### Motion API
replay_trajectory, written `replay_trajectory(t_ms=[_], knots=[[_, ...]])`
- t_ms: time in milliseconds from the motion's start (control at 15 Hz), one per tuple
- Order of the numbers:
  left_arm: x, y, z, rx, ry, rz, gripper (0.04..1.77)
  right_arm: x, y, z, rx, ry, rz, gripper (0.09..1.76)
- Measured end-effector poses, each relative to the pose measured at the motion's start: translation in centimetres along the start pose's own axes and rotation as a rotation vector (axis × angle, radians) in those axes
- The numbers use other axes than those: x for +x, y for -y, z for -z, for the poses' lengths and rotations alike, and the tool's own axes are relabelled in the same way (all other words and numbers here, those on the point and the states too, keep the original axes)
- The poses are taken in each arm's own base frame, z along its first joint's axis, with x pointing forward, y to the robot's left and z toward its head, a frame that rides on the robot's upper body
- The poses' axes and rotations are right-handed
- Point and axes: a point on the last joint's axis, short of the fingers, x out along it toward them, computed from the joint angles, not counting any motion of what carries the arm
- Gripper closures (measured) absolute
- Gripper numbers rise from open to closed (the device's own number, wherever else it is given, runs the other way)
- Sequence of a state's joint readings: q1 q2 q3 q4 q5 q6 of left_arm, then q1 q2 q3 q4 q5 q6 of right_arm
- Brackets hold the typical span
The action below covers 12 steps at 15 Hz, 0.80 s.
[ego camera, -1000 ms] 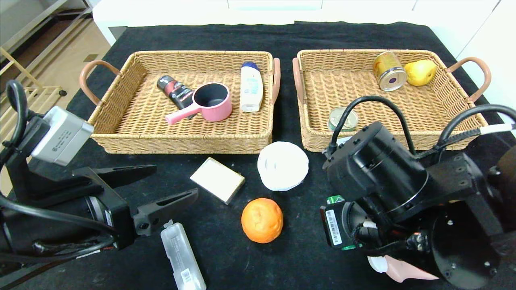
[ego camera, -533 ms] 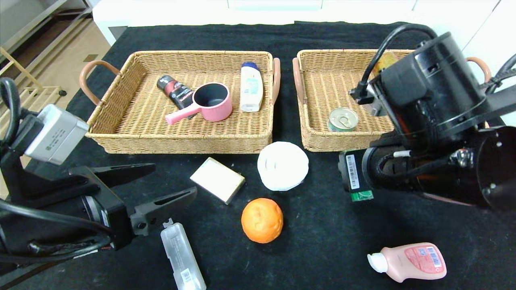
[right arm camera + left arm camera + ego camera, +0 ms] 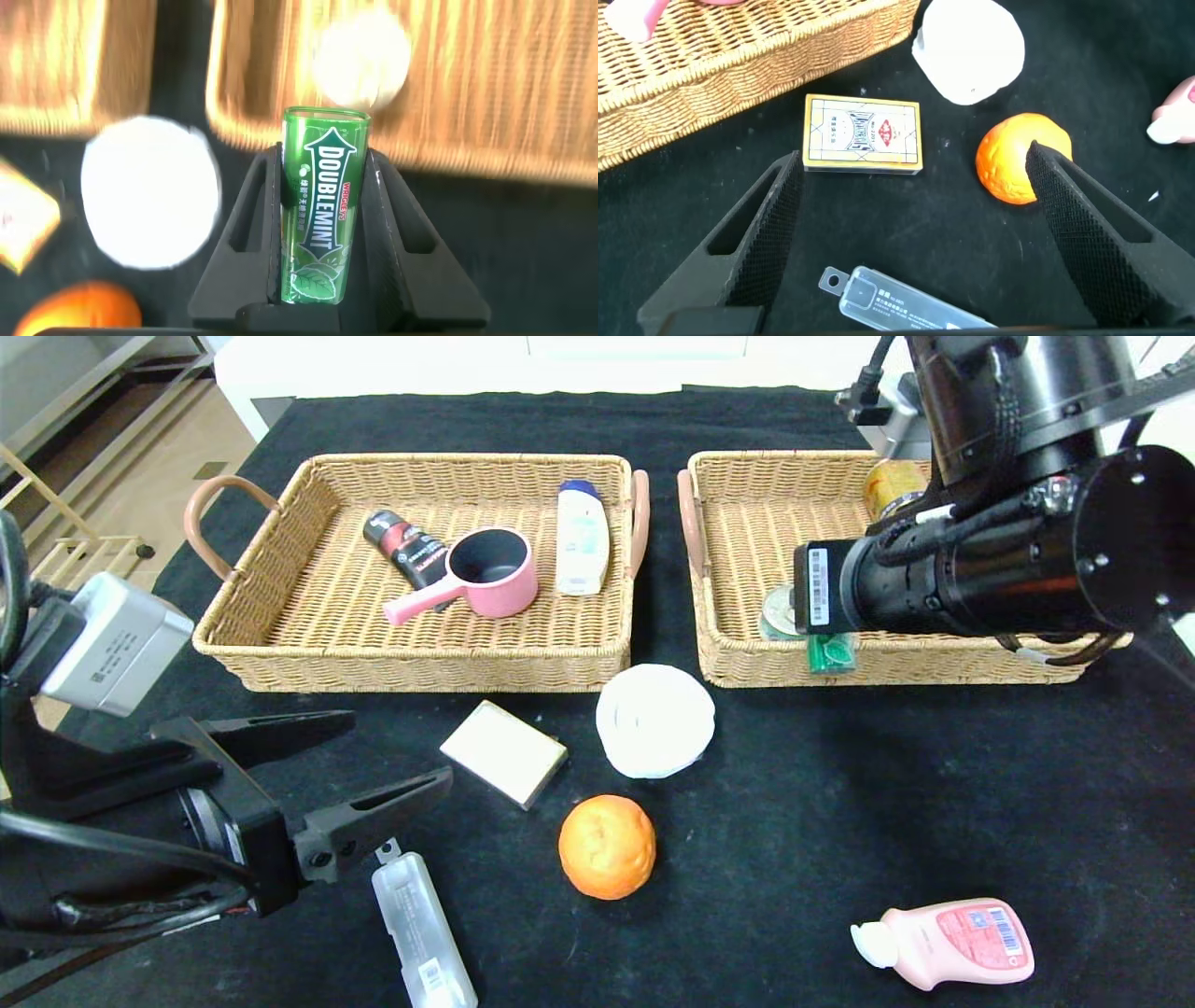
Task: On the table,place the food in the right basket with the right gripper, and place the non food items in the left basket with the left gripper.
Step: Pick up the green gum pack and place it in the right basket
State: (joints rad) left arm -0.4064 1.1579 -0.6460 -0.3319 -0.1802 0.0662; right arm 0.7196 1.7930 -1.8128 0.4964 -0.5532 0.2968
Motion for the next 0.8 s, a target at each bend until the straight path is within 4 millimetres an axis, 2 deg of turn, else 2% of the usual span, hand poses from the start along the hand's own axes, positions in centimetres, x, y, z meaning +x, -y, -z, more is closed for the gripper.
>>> replay_trajectory(t_ms=[333,533,800], knots=[[0.0,0.0,0.0,0.0,0.001,-0.001,0.09,4.0,0.1,-2.2,0.043,0.114,0.031,1.26],[-0.1,0.0,0.0,0.0,0.003,0.001,0.09,6.1,0.1,-2.6,0.077,0.18,0.042,1.26],[-0.1,0.0,0.0,0.0,0.003,0.003,0.09,7.5,-0.3,-2.6,0.1,0.223,0.039,1.26]])
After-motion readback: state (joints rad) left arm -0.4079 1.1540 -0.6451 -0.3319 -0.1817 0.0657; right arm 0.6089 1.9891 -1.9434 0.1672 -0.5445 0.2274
